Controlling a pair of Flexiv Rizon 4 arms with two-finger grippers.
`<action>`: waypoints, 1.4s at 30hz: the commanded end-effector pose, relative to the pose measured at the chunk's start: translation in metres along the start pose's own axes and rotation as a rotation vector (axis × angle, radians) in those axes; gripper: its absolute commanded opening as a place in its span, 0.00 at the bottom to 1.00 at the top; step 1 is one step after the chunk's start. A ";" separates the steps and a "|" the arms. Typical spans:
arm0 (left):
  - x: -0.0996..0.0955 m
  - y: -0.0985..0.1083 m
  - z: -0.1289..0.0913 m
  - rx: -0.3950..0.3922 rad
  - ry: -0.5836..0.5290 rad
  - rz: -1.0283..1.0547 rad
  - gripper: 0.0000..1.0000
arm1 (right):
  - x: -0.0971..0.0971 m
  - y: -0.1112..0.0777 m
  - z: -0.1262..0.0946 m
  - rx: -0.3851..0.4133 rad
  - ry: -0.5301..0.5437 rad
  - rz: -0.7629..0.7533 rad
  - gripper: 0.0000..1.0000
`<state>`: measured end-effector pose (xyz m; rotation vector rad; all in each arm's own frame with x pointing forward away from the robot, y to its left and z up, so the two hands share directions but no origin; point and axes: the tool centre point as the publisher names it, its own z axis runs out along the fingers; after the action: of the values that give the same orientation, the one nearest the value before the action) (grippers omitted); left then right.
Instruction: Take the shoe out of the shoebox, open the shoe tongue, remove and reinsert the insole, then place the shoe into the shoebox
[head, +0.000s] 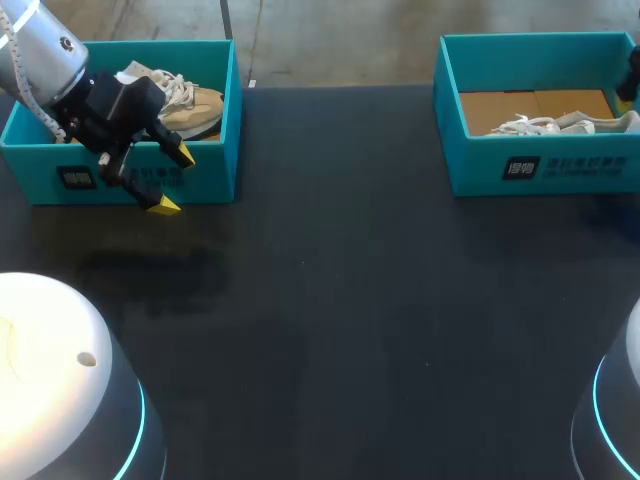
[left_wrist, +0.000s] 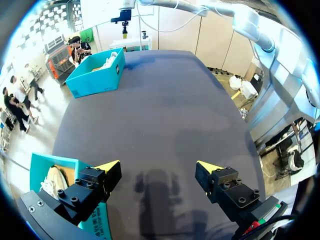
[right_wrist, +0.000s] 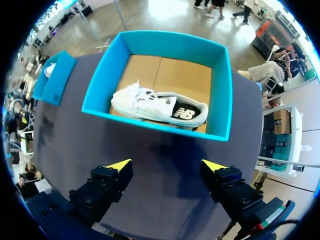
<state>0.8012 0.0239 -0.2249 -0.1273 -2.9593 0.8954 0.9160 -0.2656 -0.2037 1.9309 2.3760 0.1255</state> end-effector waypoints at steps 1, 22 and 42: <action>0.001 0.000 0.000 -0.002 -0.001 0.000 1.00 | 0.001 -0.015 0.001 -0.031 -0.007 -0.006 1.00; -0.021 0.013 -0.020 -0.103 -0.033 0.086 1.00 | 0.001 -0.015 0.001 -0.031 -0.007 -0.006 1.00; -0.098 0.079 -0.104 -0.317 0.410 0.697 1.00 | 0.001 -0.015 0.001 -0.031 -0.007 -0.006 1.00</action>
<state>0.8935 0.1377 -0.1864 -1.0907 -2.9769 0.5512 0.9011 -0.2674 -0.2063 1.9069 2.3610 0.1542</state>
